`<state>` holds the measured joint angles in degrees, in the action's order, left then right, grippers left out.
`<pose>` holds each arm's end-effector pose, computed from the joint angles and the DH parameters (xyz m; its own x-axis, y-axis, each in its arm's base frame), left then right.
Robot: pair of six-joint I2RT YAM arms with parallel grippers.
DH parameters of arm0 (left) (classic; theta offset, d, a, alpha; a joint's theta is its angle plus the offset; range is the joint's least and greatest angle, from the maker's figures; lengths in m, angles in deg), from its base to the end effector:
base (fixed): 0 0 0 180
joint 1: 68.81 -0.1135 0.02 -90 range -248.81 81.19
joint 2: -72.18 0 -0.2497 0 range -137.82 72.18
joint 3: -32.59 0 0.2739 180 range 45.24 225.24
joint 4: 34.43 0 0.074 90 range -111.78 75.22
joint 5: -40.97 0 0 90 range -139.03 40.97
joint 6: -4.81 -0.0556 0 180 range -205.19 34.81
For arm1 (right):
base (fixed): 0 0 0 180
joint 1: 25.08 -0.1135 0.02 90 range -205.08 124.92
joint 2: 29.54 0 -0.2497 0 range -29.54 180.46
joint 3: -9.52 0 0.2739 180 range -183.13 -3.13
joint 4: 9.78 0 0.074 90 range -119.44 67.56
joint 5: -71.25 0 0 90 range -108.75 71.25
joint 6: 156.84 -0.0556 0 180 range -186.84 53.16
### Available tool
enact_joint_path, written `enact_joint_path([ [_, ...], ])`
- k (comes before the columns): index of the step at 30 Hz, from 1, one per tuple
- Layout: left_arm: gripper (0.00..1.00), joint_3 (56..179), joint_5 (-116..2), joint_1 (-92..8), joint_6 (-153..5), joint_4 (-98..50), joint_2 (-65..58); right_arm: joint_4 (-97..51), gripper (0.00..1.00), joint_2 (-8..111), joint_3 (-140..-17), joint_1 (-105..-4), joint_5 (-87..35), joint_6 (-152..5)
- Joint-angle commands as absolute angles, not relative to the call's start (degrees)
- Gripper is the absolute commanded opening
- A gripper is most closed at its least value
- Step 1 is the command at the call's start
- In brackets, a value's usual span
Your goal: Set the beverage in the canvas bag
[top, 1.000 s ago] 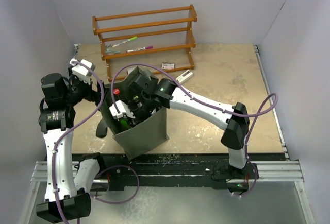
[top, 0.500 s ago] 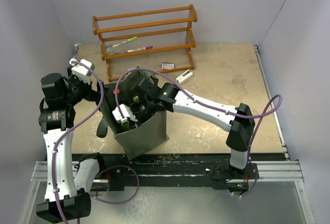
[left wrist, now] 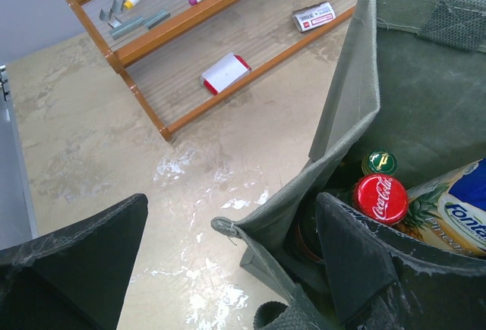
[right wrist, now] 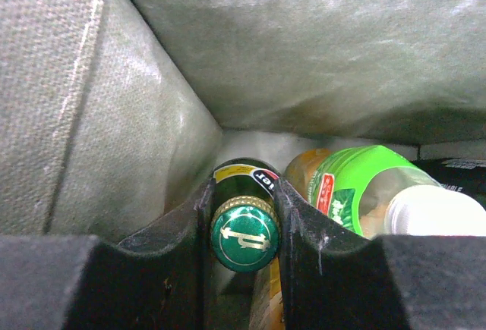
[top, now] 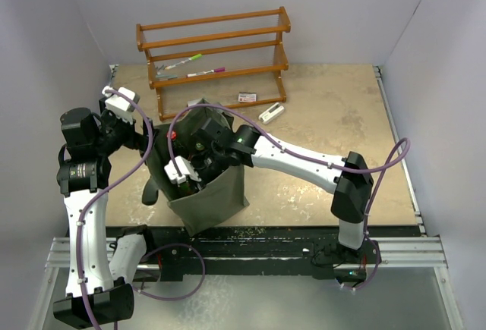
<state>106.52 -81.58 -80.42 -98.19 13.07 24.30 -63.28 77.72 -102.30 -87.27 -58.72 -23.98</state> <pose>0.2128 0.0132 0.3748 -0.2768 0.1367 -0.9511 0.3932 0.9193 0.0177 0.1754 0.4091 0.2858 0.3371 -0.4782 -0.8110 -0.8805 -0.4651 -0.0917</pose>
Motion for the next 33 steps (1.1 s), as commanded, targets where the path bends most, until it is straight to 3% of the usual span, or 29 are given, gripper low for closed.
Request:
enact_joint_path([
  [1, 0.94, 107.3, -81.6, -80.8, -97.9, 11.1, 24.7, -66.4, 0.09, 82.0, -99.8, -86.5, -55.5, -25.4],
  [8, 0.94, 107.0, -81.8, -80.8, -98.1, 11.2, 25.1, -67.0, 0.18, 82.2, -100.1, -86.6, -54.2, -25.5],
  [23, 0.94, 106.8, -82.1, -80.8, -98.4, 10.9, 25.4, -68.2, 0.5, 78.8, -102.4, -86.5, -52.8, -26.5],
  [33, 0.94, 106.6, -82.2, -80.8, -98.7, 10.7, 25.6, -68.4, 0.52, 78.0, -103.9, -86.6, -52.8, -28.1],
])
